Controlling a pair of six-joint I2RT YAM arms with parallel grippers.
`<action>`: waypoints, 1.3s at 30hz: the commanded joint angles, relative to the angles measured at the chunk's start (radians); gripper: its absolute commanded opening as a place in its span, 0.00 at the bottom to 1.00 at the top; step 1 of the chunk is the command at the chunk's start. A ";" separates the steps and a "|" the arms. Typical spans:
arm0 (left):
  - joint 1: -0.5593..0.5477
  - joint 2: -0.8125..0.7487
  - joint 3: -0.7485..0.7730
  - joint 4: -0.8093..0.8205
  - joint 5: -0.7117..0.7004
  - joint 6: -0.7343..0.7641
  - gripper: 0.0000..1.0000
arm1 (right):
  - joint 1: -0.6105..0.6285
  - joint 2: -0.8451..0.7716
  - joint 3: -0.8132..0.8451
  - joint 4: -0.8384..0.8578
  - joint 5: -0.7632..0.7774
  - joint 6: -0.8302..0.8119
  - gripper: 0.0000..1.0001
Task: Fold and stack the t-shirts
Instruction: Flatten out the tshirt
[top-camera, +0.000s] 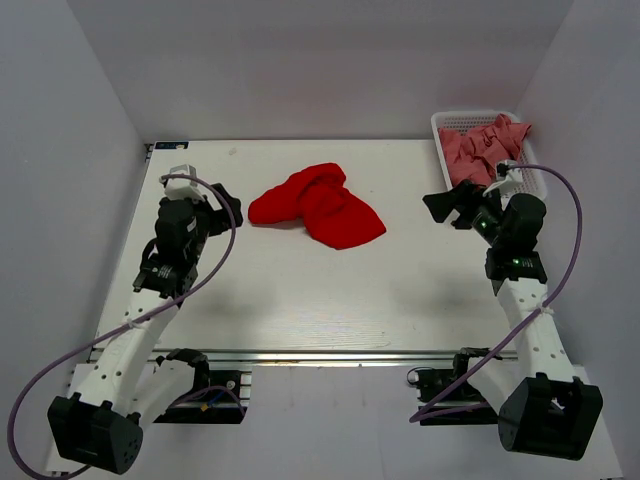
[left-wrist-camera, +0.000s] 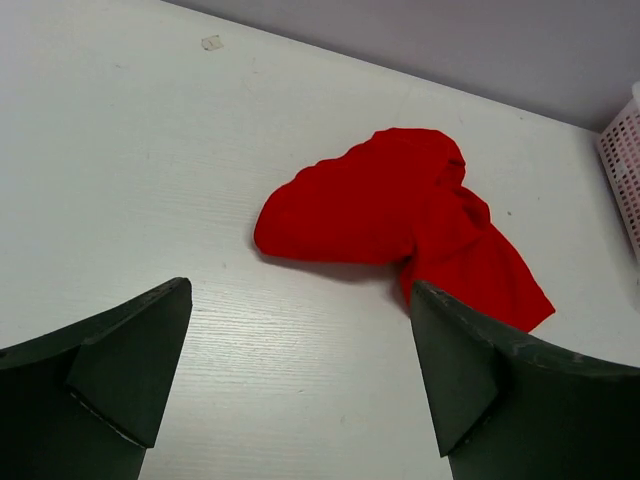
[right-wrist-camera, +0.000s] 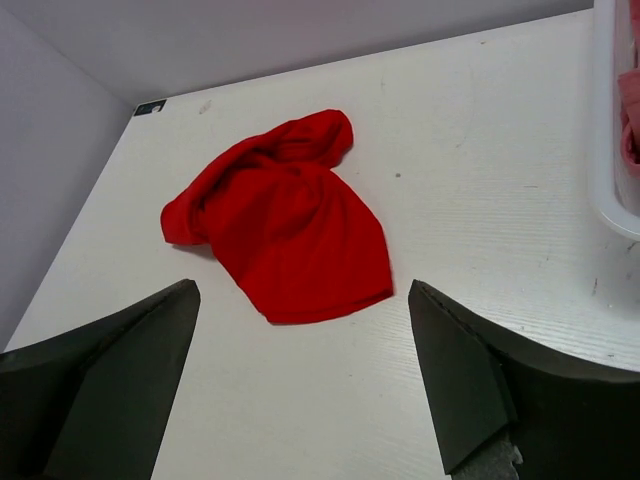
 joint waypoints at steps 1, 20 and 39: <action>0.005 -0.030 0.006 -0.008 0.003 -0.021 1.00 | 0.001 -0.012 0.027 0.000 0.028 0.006 0.91; 0.074 0.707 0.316 -0.090 0.086 -0.021 1.00 | 0.184 0.363 0.304 -0.276 0.161 -0.229 0.91; 0.104 1.076 0.494 0.061 0.301 0.099 0.37 | 0.336 0.837 0.555 -0.401 0.402 -0.218 0.91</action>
